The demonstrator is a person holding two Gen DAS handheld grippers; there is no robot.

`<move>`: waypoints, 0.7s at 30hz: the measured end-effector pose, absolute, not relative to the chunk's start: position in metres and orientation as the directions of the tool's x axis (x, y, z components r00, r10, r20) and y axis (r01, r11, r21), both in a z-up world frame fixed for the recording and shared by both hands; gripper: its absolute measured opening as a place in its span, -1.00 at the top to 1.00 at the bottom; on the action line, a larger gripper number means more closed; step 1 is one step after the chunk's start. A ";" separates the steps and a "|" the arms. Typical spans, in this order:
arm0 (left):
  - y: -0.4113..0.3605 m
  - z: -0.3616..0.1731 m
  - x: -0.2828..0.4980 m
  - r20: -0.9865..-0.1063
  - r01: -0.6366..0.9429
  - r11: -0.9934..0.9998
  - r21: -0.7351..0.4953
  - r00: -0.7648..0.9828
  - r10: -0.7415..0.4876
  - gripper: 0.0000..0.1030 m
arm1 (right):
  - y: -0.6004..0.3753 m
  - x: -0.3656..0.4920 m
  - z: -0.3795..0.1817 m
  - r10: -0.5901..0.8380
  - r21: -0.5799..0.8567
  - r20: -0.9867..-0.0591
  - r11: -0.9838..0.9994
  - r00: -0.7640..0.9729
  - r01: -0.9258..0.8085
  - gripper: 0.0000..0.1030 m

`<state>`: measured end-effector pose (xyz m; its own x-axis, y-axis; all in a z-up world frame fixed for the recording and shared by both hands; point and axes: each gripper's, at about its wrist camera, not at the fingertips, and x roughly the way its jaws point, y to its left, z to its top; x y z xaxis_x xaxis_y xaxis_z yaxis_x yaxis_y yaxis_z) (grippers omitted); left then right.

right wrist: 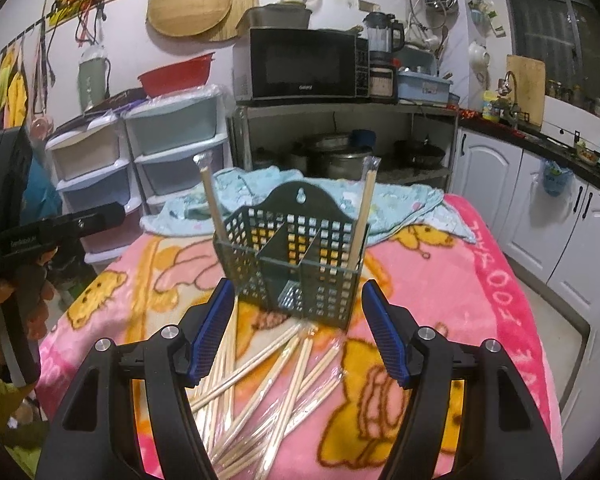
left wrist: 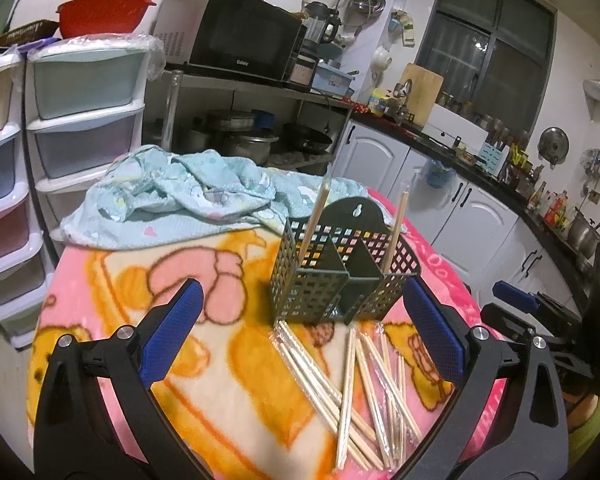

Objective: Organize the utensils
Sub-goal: 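Move both open grippers back down to the chopstick pile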

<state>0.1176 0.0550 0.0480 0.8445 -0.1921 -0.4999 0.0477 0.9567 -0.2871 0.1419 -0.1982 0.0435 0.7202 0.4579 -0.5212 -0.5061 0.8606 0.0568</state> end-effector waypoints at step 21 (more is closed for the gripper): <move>0.066 -0.011 0.133 -0.627 -0.006 0.952 -0.307 0.753 -0.198 -0.38 | -0.178 0.151 -0.011 0.447 0.066 -0.663 0.834 0.600 -0.547 0.12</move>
